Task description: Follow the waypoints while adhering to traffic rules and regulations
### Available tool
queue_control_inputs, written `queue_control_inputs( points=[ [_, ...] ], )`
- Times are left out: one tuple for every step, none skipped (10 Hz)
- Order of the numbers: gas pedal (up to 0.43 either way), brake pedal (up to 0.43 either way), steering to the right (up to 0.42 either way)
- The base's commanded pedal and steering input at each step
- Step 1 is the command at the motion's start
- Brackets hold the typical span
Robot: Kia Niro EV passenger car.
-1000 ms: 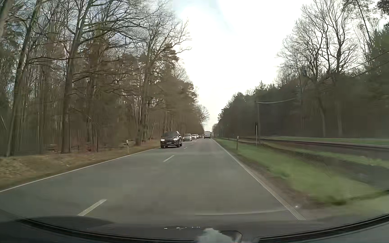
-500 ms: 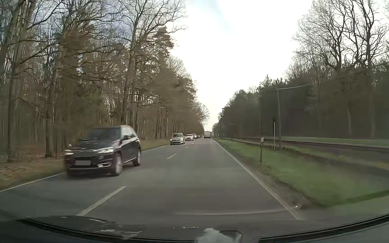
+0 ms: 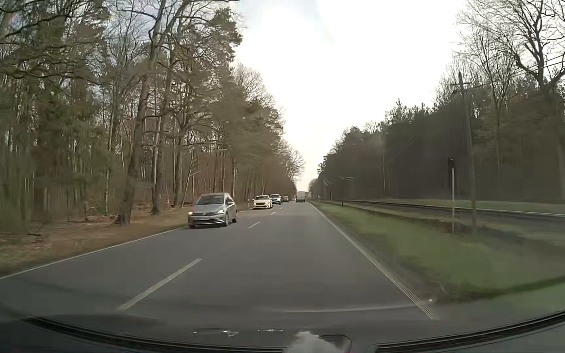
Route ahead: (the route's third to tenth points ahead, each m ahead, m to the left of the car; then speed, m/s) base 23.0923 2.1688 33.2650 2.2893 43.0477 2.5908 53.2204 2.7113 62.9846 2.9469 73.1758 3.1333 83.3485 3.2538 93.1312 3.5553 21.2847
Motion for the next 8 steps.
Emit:
queue_control_inputs(
  points=[
    [0.169,0.0,-0.003],
    [0.169,0.0,-0.003],
    [0.169,0.0,-0.003],
    [0.169,0.0,-0.003],
    [0.169,0.0,-0.003],
    [0.169,0.0,-0.003],
    [0.169,0.0,-0.003],
    [0.169,0.0,-0.003]
  ],
)
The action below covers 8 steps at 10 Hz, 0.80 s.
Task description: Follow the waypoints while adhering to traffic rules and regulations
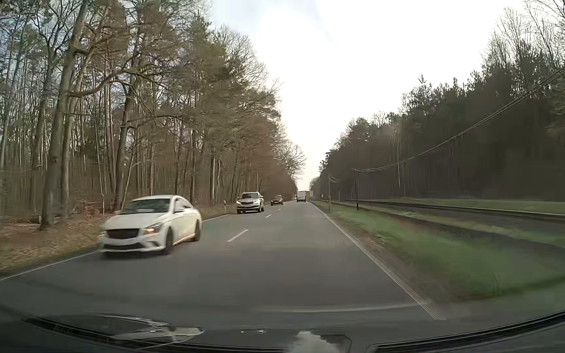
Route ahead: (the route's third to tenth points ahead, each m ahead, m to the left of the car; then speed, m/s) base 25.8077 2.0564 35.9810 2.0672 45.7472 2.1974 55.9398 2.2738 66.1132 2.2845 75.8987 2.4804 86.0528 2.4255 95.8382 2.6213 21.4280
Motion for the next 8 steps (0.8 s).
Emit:
queue_control_inputs(
  points=[
    [0.169,0.0,-0.003],
    [0.169,0.0,-0.003],
    [0.169,0.0,-0.003],
    [0.169,0.0,-0.003],
    [0.169,0.0,-0.003],
    [0.169,0.0,-0.003],
    [0.169,0.0,-0.003],
    [0.169,0.0,-0.003]
  ],
)
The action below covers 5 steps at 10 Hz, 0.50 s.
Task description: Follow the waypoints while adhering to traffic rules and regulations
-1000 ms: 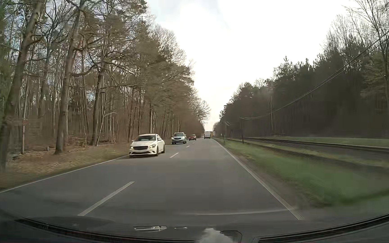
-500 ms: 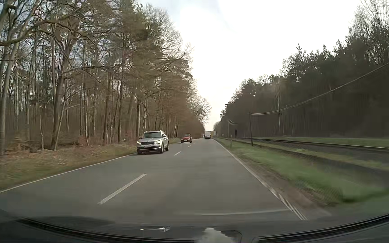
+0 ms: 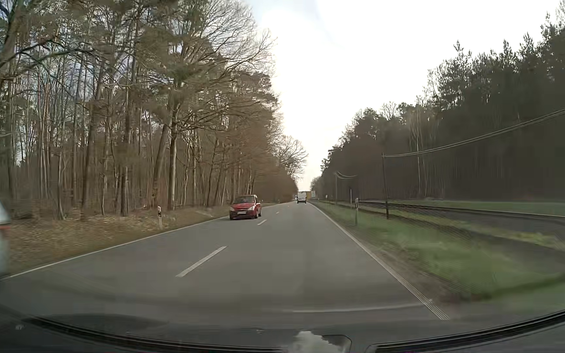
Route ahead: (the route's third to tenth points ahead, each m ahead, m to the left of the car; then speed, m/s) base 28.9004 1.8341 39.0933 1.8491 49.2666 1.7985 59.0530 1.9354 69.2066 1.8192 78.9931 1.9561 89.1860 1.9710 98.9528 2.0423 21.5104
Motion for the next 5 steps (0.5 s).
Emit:
queue_control_inputs(
  points=[
    [0.157,0.0,-0.003],
    [0.138,0.0,-0.002],
    [0.118,0.0,-0.002],
    [0.087,0.0,-0.003],
    [0.067,0.0,-0.002]
  ],
)
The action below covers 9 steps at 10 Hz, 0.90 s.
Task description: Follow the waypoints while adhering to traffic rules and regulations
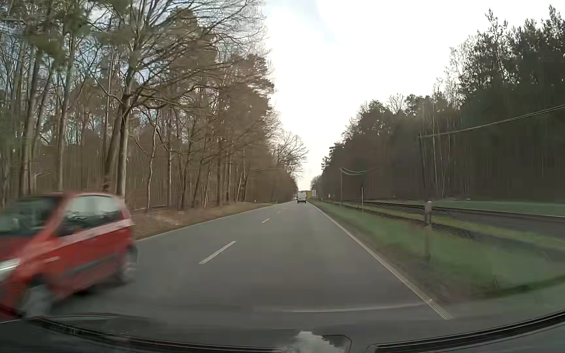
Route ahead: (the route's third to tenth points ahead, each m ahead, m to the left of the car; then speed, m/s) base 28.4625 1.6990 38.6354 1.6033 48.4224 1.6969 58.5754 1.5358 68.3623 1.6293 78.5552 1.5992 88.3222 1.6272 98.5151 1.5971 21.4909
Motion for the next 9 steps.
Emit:
queue_control_inputs(
  points=[
    [0.028,0.0,-0.002],
    [0.0,0.0,-0.002],
    [0.0,0.0,-0.002],
    [0.0,0.0,-0.002],
    [0.0,0.0,-0.002],
    [0.0,0.0,-0.002],
    [0.0,0.0,-0.002],
    [0.0,0.0,-0.002],
    [0.0,0.0,-0.002]
  ],
)
